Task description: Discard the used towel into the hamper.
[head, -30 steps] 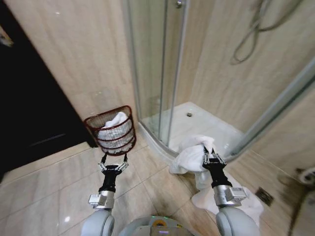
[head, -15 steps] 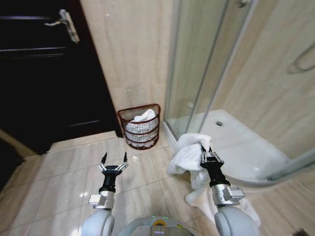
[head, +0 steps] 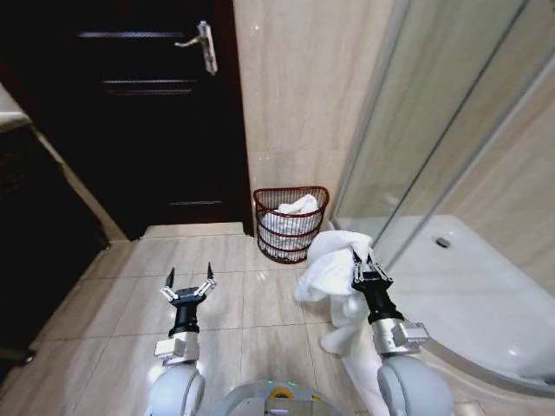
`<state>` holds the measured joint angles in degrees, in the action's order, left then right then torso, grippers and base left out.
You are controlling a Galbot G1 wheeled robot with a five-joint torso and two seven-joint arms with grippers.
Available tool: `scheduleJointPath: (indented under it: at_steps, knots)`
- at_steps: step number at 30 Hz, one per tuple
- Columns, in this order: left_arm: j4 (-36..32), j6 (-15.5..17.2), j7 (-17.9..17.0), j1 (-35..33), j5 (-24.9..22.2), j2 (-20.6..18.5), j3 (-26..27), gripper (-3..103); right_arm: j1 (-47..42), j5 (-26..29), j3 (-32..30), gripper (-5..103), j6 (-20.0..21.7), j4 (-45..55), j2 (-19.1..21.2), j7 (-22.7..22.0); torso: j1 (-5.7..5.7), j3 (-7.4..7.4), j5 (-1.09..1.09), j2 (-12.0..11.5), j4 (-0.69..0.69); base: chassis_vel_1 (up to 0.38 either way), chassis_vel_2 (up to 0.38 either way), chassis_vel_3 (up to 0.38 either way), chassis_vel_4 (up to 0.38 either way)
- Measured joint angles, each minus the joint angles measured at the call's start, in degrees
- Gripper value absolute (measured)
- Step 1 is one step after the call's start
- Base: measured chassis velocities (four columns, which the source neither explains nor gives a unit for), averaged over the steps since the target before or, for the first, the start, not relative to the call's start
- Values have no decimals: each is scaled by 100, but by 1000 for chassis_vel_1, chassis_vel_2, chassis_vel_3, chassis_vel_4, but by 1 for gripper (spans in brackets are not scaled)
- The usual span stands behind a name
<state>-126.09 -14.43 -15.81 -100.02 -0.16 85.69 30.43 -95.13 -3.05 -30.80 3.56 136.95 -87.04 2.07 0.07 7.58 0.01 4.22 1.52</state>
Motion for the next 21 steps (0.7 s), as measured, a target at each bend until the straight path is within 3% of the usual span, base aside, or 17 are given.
scheduleJointPath:
  at_steps: [8,21]
  knots:
    - [-272,54,179,-266,98,59,-22,100,180,110,-15,12,83,126,66,25,36,161,0,190,1,0,0,0,0]
    - [-727,240,115,-446,376,77,-69,100,490,439,-109,12,306,246,175,59,110,388,0,491,1,0,0,0,0]
